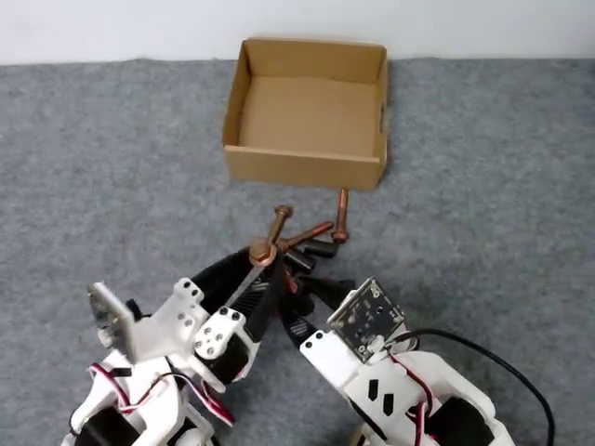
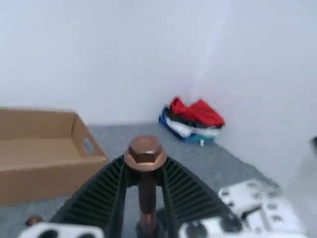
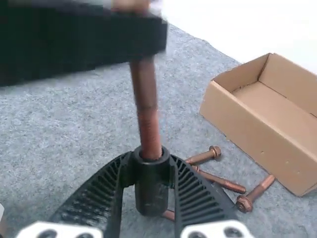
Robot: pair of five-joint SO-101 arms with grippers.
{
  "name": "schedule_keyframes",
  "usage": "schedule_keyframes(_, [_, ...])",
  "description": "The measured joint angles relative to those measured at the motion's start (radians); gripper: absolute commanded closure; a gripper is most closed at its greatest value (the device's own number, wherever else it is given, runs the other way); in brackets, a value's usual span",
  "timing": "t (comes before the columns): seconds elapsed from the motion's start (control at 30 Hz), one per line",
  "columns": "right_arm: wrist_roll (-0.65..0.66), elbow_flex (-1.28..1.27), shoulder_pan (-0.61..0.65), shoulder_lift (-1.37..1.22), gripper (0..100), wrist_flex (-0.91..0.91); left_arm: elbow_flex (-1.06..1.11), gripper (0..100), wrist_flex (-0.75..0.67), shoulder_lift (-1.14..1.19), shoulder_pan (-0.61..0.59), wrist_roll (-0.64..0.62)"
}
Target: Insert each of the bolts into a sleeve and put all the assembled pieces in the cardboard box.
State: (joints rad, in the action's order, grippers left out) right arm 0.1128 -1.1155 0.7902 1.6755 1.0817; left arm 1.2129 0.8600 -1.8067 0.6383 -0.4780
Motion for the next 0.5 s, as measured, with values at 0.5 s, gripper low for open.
schedule_keyframes(0.5, [0.120, -0.003, -0.026, -0.002, 99.0, -0.072, 0.075, 99, 0.104, -0.006, 0.089, 0.115])
